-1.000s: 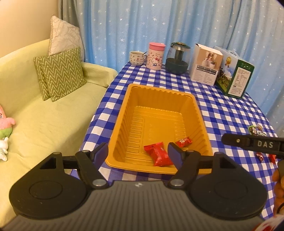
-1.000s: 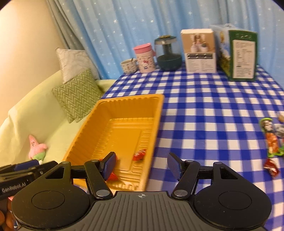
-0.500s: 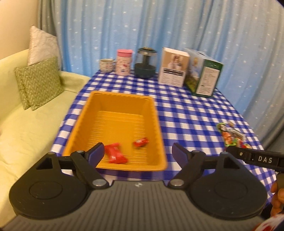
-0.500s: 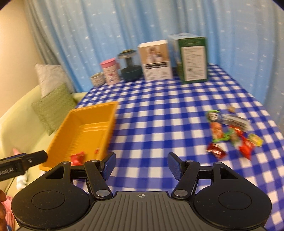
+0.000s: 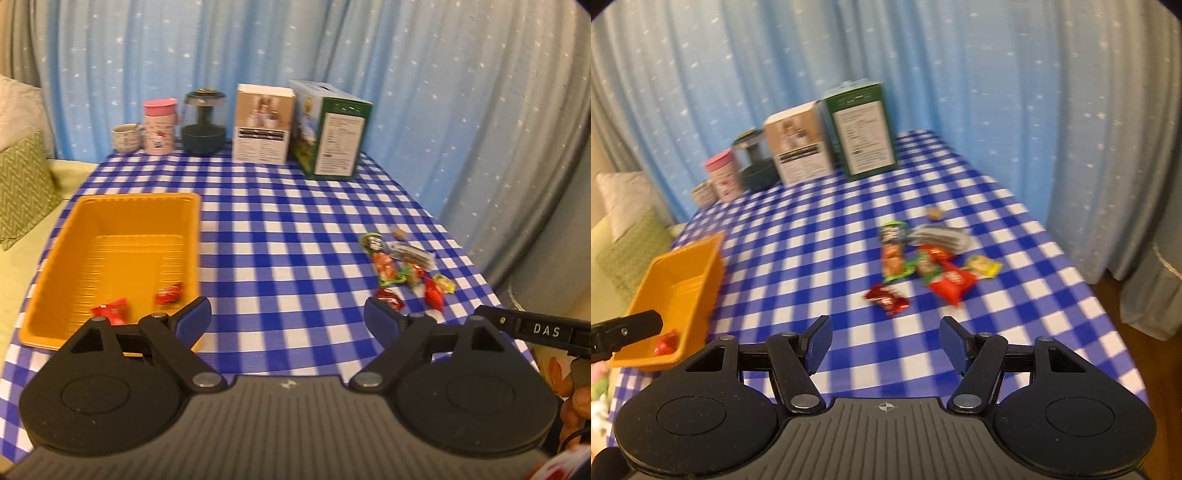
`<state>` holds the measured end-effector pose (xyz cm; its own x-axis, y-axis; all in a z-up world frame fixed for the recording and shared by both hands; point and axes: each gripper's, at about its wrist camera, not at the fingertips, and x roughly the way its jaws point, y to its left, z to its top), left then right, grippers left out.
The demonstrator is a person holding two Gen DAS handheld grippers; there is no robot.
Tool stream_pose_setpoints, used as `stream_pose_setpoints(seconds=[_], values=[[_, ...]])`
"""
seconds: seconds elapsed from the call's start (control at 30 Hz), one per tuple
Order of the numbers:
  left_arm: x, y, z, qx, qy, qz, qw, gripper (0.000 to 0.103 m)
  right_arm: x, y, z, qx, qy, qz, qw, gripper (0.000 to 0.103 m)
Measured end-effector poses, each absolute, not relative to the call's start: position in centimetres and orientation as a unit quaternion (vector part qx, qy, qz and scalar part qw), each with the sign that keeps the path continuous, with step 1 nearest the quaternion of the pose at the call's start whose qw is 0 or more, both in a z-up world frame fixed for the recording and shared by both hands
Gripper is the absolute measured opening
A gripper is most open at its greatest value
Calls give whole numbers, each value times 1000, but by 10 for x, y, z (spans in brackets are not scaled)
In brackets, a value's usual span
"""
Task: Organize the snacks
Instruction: 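Move both open tools back toward the snack pile, then grasp the red square packet with the right tool while the left grasps a red candy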
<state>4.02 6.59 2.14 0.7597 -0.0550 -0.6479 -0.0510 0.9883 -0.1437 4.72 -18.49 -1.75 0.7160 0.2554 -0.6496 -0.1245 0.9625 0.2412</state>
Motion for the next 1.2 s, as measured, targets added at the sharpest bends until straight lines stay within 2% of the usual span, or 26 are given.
stream_pose_setpoints(seconds=[0.57, 1.2], values=[[75, 15, -6, -55, 367, -35, 928, 90, 71, -230, -31, 113, 373, 62, 919, 64], [138, 8, -60, -57, 400, -14, 915, 89, 156, -233, -96, 149, 385, 63, 908, 64]])
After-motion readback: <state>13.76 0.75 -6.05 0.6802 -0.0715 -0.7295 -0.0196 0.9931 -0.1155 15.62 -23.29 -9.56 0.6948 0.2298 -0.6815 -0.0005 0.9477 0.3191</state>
